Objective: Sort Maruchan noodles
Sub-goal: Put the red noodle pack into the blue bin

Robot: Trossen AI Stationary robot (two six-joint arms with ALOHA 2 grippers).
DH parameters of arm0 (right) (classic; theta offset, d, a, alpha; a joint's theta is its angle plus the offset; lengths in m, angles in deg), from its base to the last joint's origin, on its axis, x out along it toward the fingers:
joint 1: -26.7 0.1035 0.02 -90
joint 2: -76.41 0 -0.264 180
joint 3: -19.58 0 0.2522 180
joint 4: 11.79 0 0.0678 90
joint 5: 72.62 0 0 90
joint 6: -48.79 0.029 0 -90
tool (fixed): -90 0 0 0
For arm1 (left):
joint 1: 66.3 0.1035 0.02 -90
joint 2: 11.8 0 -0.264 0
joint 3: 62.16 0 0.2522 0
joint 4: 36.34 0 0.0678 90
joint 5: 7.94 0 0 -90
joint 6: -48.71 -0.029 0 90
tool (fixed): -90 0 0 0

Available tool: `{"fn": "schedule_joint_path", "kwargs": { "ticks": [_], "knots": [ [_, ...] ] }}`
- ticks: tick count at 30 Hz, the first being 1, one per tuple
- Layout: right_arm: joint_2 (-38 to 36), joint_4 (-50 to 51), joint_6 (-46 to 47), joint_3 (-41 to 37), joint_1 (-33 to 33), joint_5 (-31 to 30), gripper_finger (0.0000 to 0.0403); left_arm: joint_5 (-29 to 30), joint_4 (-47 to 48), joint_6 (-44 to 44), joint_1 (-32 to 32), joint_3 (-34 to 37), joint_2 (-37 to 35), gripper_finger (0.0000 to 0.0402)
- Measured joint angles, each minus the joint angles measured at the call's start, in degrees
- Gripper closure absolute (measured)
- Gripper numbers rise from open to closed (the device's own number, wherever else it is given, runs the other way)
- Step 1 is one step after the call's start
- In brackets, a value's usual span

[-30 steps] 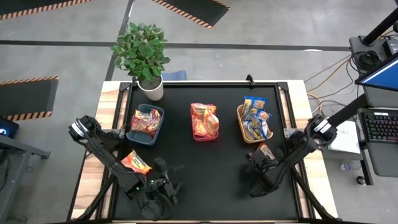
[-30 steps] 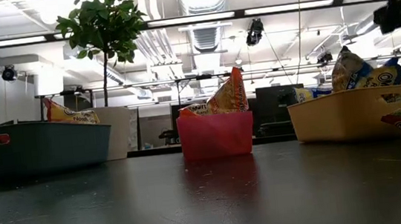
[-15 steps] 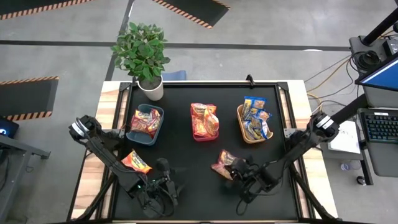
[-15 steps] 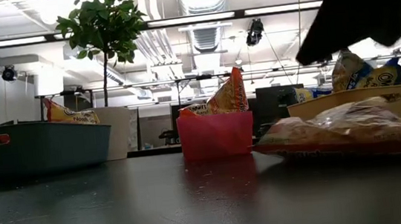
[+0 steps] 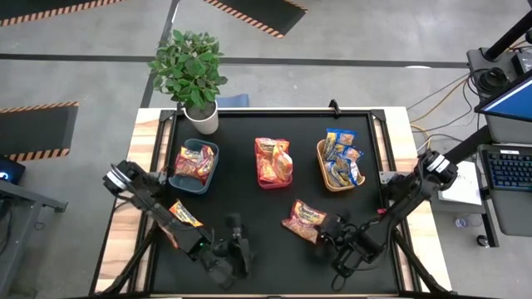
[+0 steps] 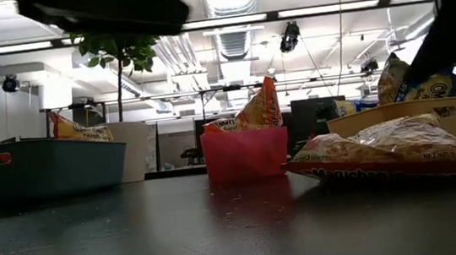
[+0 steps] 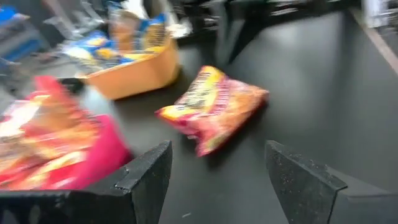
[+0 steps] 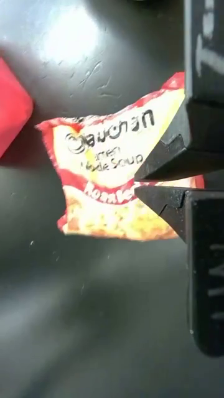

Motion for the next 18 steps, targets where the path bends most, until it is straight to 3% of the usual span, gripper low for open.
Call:
{"fn": "schedule_joint_path", "kwargs": {
  "ticks": [7, 18],
  "knots": [
    [2.5, -2.4, 3.5, -6.1, 0.1, -3.9, 0.039, -14.9, -13.4, -6.0, 5.4, 0.0, 3.9, 0.0162],
    [3.3, -9.1, 4.0, -10.9, 0.1, -4.5, 0.039, -16.8, -25.8, 4.0, 12.2, 0.0, 10.8, 0.0162]
  ]
}}
